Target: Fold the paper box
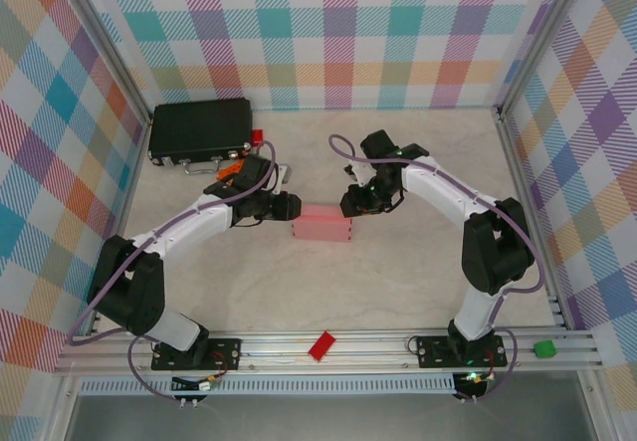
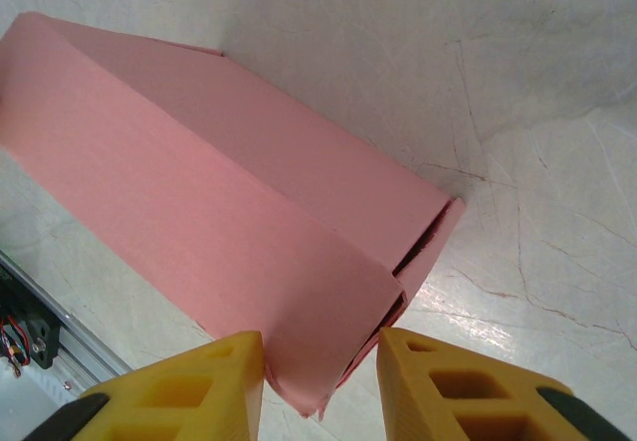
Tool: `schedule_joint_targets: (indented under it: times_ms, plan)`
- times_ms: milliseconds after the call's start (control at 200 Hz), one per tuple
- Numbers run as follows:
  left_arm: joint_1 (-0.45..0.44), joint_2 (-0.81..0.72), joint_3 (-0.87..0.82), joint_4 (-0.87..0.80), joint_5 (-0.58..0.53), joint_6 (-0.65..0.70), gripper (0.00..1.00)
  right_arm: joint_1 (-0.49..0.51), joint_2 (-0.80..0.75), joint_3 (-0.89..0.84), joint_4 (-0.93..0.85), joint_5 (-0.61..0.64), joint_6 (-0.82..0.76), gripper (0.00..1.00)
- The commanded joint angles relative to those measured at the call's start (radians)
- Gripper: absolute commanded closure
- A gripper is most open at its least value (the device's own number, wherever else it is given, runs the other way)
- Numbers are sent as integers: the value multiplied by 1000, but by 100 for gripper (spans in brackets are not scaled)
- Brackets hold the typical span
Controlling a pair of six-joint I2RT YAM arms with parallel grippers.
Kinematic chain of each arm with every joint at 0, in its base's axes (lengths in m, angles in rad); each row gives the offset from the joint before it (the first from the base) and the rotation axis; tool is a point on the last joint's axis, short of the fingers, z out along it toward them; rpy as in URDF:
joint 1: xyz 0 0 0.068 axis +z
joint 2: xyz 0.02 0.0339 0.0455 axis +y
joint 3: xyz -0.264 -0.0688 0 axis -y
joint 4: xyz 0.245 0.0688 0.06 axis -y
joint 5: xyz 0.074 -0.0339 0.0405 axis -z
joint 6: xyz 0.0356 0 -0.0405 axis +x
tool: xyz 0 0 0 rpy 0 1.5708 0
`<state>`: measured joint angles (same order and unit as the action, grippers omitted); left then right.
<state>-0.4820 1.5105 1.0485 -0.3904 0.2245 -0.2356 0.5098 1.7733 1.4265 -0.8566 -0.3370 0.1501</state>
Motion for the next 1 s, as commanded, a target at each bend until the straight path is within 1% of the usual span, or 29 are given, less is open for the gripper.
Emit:
schedule_joint_targets:
  times_ms: [0, 310, 415, 610, 685, 995]
  plan:
    - [-7, 12, 20, -33, 28, -9, 64, -4, 28, -21, -23, 6, -1, 64]
    - [-7, -12, -54, -28, 37, -10, 71, -2, 35, -56, -23, 6, -4, 63]
    - [-7, -15, -73, -30, 38, -7, 73, -2, 33, -72, -16, 2, -1, 61]
    - [-7, -42, -121, -8, 46, -1, 73, -1, 15, -104, 6, 1, 5, 60]
    - [-7, -55, -129, -1, 47, 0, 73, -1, 11, -113, 14, -5, 3, 61]
    - [-7, -130, -215, 85, 124, 18, 70, 30, -56, -194, 87, -16, -17, 63]
